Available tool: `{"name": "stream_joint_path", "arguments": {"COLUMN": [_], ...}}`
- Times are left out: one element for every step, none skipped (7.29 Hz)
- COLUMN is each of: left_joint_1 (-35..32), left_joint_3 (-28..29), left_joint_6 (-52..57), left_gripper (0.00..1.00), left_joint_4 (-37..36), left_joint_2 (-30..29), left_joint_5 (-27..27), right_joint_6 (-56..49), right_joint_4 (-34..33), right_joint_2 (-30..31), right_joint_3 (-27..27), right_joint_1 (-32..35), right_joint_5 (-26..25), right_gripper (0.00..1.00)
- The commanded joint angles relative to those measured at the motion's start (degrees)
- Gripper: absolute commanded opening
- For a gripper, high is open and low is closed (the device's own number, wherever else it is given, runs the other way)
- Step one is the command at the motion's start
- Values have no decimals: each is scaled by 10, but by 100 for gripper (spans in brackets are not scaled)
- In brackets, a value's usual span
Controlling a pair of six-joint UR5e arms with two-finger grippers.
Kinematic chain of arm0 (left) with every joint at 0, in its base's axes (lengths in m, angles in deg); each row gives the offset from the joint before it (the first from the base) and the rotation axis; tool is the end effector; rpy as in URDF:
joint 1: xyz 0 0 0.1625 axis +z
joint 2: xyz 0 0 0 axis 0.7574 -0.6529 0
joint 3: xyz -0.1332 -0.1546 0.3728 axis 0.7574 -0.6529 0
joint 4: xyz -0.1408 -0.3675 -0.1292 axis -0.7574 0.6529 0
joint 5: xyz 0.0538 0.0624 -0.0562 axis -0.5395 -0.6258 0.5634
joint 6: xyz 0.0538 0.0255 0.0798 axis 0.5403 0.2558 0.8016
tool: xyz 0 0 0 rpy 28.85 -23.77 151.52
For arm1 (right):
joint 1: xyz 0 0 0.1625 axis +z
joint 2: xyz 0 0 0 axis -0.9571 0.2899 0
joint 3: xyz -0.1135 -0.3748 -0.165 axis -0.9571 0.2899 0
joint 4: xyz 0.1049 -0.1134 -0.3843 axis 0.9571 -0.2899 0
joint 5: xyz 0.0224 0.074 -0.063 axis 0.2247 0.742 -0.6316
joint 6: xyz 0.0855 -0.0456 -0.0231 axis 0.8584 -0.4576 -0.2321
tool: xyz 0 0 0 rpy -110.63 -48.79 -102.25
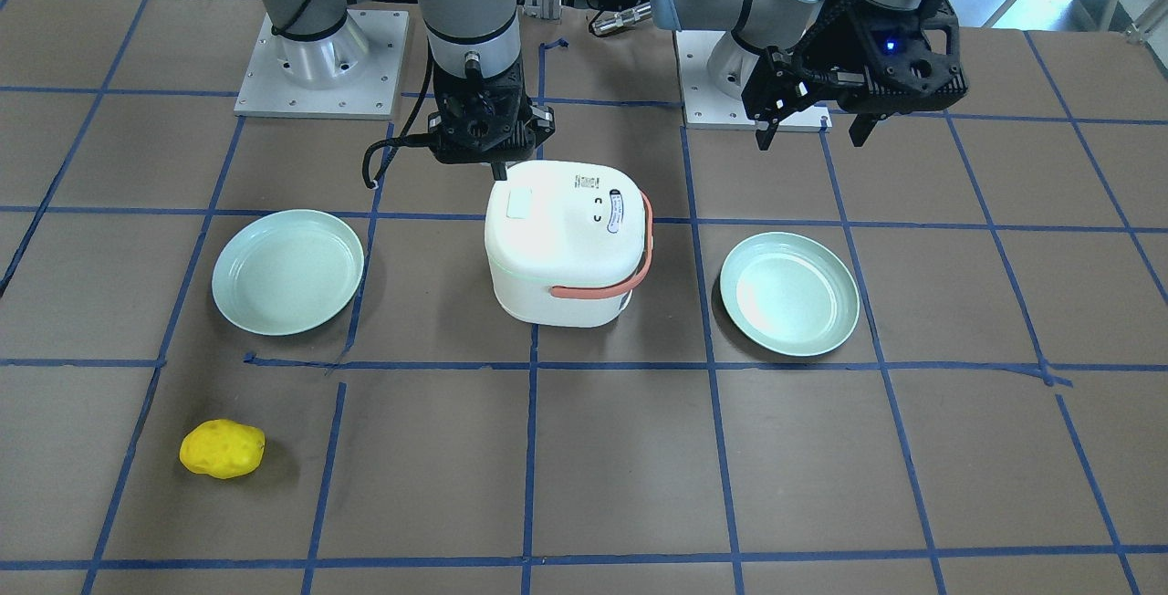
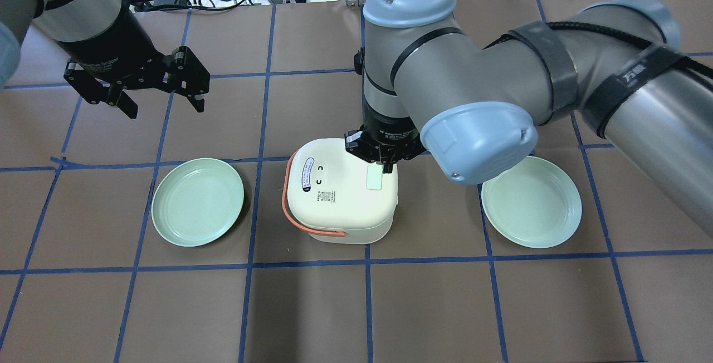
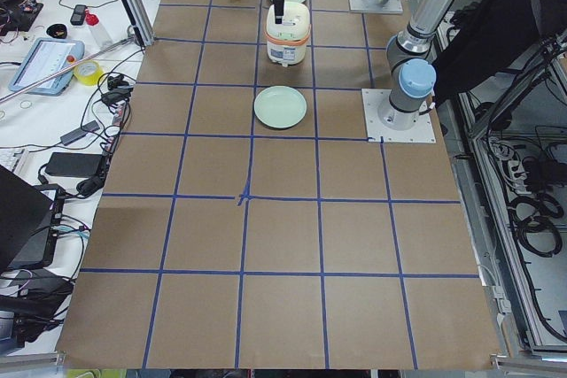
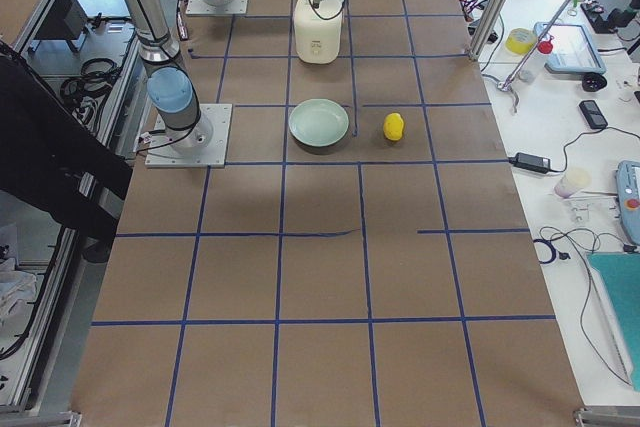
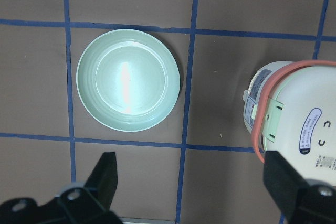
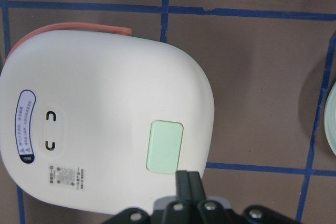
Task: Press rice cooker button
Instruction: 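Press down on the green lid button with the closed right gripper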
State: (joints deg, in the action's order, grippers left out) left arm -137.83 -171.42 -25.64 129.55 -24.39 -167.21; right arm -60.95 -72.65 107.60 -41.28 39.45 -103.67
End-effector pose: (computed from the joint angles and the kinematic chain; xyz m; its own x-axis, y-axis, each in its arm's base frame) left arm -0.1199 -0.4630 0.5108 -0.9971 -0.0737 -0.0212 -0.0736 0.9973 -0.0071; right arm 0.3283 -0.4251 0.4003 -0.9967 -0.0623 -0.0513 -0.0650 0.9965 0.0520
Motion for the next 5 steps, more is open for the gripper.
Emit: {"name": "stream_joint_path", "arguments": {"left_joint_1": [0, 0, 0, 0, 0], "left_joint_3": [0, 0, 0, 0, 0], "left_joint_6": [-1, 0, 0, 0, 0], "left_gripper": [100, 100, 100, 100, 100], "left_joint_4": [0, 0, 0, 0, 0], "left_joint_2": [0, 0, 0, 0, 0], "left_joint_5": [0, 0, 0, 0, 0], "right_joint_6": [2, 2, 2, 1, 1], "right_joint_4": [-20, -20, -20, -20, -20], "right_joint_2": [-11, -13, -15, -15, -16], "right_joint_3": [-10, -10, -10, -10, -10], "right_joint_1": [7, 7, 7, 7, 7], "right_joint_5": [-1, 0, 0, 0, 0], "right_gripper": [0, 0, 0, 0, 0]}}
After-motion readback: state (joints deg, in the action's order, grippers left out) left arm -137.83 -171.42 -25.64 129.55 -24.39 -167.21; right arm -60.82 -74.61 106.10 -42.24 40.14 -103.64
